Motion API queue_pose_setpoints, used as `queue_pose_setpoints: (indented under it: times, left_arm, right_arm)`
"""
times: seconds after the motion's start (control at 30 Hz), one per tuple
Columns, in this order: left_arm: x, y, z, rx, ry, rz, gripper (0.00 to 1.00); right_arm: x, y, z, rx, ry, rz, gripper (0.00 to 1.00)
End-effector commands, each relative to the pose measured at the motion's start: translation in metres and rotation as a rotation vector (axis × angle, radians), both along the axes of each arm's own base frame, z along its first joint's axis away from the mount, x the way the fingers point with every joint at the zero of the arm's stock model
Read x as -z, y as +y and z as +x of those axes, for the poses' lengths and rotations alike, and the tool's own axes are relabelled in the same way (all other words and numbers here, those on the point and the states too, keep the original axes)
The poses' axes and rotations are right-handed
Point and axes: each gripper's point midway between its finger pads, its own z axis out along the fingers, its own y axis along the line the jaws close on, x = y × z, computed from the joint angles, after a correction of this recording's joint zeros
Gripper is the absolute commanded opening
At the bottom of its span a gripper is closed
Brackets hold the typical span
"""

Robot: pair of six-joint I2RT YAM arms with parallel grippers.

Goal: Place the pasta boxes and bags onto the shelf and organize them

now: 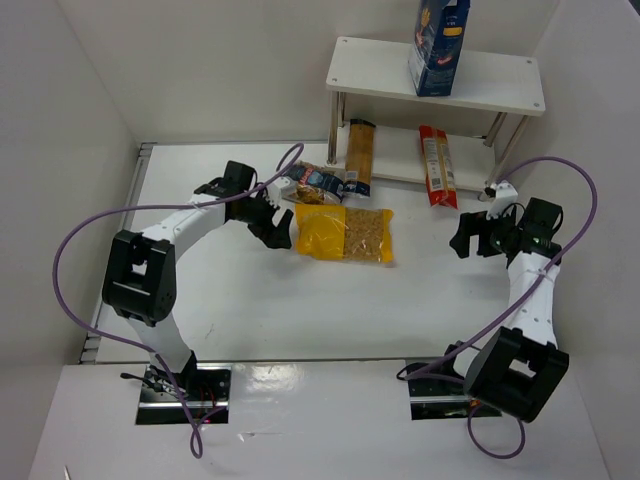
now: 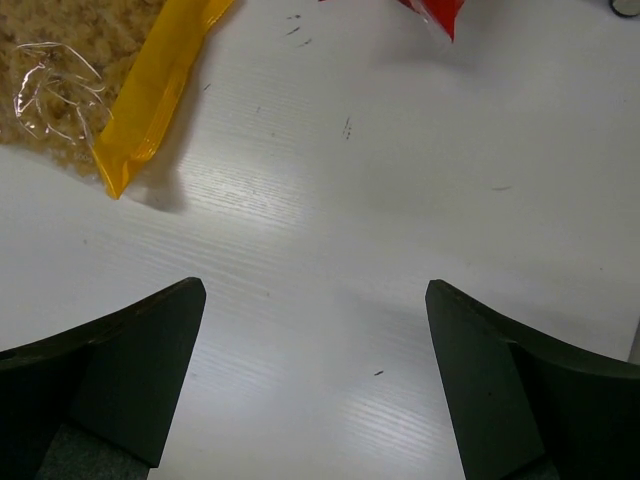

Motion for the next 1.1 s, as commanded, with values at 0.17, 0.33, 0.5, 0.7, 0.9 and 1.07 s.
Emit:
queue_pose_setpoints:
  times: [0.17, 0.33, 0.5, 0.7, 0.9, 1.07]
  left_arm:
    - [-0.010, -0.006, 0.007, 0.009, -0.014, -0.027, 0.99]
    - [-0.010, -0.012, 0.011, 0.015, -0.008, -0.054, 0.99]
    - [-0.010, -0.022, 0.005, -0.003, 0.026, -0.134, 0.99]
    - [0.002, -0.027, 0.022, -0.104, 0.060, -0.138, 0.99]
    - [0.023, -0.048, 0.029, -0.133, 0.116, -0.131, 1.00]
    - [0.031, -0.066, 0.036, -0.160, 0.112, -0.093, 1.00]
  right_arm:
    - [-0.020, -0.010, 0.000, 0.019, -0.110, -0.041, 1.00]
    - [-0.020, -0.016, -0.001, 0.035, -0.112, -0.049, 1.00]
    - [-0.018, -0.017, -0.005, 0.035, -0.112, -0.040, 1.00]
    - [-0.022, -0.027, -0.009, 0.067, -0.124, -0.043, 1.00]
    - [-0.023, -0.035, -0.012, 0.092, -0.130, -0.034, 1.00]
    - [-0.023, -0.041, -0.014, 0.114, -0.130, -0.036, 1.00]
